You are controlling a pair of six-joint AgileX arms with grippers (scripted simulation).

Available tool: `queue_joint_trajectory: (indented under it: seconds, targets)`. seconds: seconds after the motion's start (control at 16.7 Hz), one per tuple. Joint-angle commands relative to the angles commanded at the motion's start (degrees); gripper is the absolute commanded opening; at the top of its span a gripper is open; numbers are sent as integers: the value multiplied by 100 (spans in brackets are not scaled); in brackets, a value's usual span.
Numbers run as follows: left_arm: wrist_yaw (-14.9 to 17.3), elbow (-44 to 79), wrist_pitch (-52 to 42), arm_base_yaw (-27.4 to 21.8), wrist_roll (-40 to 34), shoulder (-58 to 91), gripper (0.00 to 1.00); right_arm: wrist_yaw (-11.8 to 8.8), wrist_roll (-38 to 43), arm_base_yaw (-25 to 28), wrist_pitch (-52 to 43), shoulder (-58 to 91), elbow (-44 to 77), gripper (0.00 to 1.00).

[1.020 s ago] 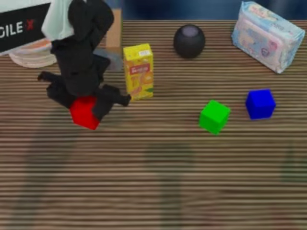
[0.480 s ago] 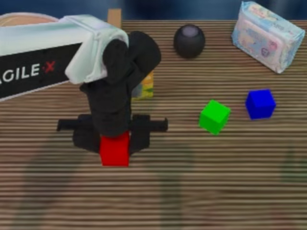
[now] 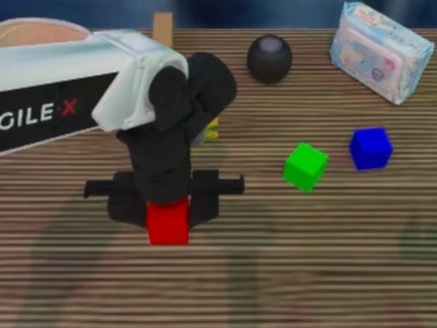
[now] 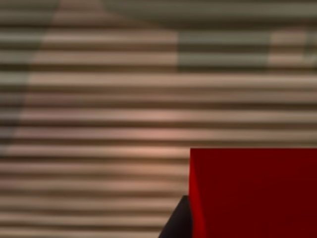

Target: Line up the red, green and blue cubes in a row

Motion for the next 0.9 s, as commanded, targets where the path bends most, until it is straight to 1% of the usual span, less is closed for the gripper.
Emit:
queue_joint_trajectory:
  seconds: [0.12,0.42,0.54,0.72,0.9]
  targets:
    - [-1,-150,216,-6,13,74,0,0,0,0,0,0,0,100]
    - [1,-821,1349,7,10,461,0,0,0,0,0,0,0,100]
    - [1,-947,1509,3,12,541,0,0,0,0,0,0,0,100]
    - [1,-950,1512,3,12,543,0,0,0,0,0,0,0,100]
    - [1,-950,1512,3,12,543,23,0,0,0,0,0,0,100]
